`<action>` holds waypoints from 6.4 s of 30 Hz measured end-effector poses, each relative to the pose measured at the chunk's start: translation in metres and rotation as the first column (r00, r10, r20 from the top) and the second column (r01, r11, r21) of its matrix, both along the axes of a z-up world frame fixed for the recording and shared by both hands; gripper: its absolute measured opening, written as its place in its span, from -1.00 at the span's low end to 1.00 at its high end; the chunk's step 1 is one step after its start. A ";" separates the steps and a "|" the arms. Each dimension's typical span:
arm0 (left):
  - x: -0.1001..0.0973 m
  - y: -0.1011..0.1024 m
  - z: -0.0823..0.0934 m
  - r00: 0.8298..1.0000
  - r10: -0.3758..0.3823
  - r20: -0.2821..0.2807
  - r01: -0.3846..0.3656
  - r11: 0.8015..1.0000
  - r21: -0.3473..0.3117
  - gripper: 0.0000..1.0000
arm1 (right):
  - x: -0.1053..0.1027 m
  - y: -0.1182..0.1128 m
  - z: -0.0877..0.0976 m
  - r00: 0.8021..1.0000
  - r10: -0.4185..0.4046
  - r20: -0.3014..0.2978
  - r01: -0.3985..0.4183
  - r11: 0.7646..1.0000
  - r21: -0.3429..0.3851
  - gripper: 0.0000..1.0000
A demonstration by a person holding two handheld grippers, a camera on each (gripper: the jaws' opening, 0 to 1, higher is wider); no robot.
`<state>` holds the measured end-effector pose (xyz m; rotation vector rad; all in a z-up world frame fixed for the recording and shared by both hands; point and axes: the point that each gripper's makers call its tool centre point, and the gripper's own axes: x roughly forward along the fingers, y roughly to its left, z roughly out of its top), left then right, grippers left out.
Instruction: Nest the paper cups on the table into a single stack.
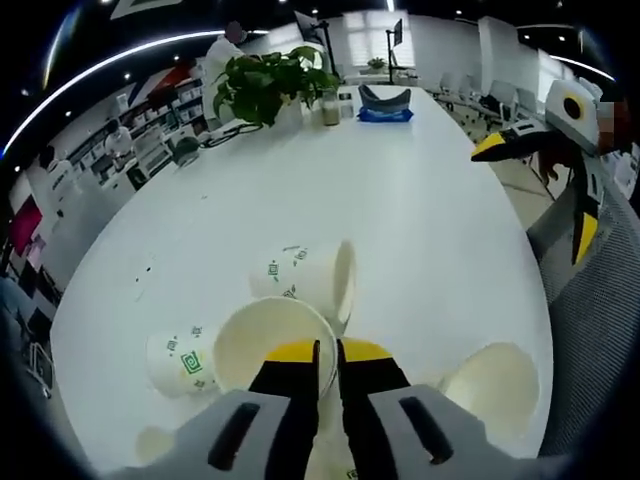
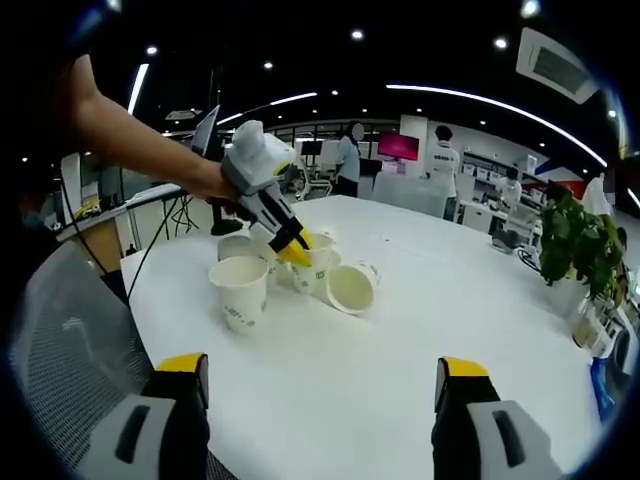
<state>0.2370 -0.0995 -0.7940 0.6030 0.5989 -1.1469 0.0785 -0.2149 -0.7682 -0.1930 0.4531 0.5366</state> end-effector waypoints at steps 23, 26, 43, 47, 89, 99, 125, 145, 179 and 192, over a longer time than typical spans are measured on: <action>-0.020 0.000 0.051 0.995 0.051 0.083 -0.046 0.997 -0.062 -1.00 | -0.001 0.005 0.004 1.000 0.017 0.016 -0.017 1.000 0.001 0.92; -0.024 0.004 0.059 0.995 0.053 0.082 -0.048 0.997 -0.064 -1.00 | -0.001 0.006 0.005 1.000 0.019 0.019 -0.019 1.000 0.000 0.92; -0.075 0.017 0.133 0.995 -0.003 0.101 0.010 0.998 -0.066 -1.00 | -0.001 0.009 0.008 0.999 0.041 0.035 -0.041 0.999 -0.015 0.92; -0.098 0.015 0.139 0.994 -0.047 0.100 0.051 0.998 -0.037 -1.00 | -0.001 0.008 0.008 0.999 0.038 0.036 -0.037 0.999 -0.016 0.92; -0.132 0.011 0.077 0.994 -0.092 0.063 0.089 0.995 0.054 -1.00 | 0.000 0.003 0.003 0.999 0.038 0.033 -0.037 0.999 -0.034 0.91; -0.129 0.010 0.058 0.995 -0.094 0.041 0.091 0.994 0.062 -1.00 | 0.000 0.002 0.003 0.999 0.032 0.032 -0.031 0.999 -0.034 0.91; -0.133 0.007 0.032 0.995 -0.040 -0.090 0.040 0.999 0.009 -0.98 | 0.002 0.001 0.004 0.999 0.015 0.033 -0.014 0.999 -0.044 0.90; -0.135 0.008 0.002 0.985 -0.062 -0.159 0.065 0.998 0.010 -0.90 | 0.001 0.001 0.005 0.999 0.012 0.033 -0.010 0.999 -0.053 0.88; -0.060 0.043 0.061 0.993 0.117 0.005 -0.116 0.986 -0.116 -0.52 | 0.001 -0.001 0.002 0.999 0.028 0.035 -0.027 0.999 -0.043 0.90; -0.012 0.064 0.036 0.966 0.256 0.022 -0.253 0.963 -0.092 -0.69 | 0.000 0.001 0.003 0.999 0.026 0.027 -0.025 0.999 -0.046 0.88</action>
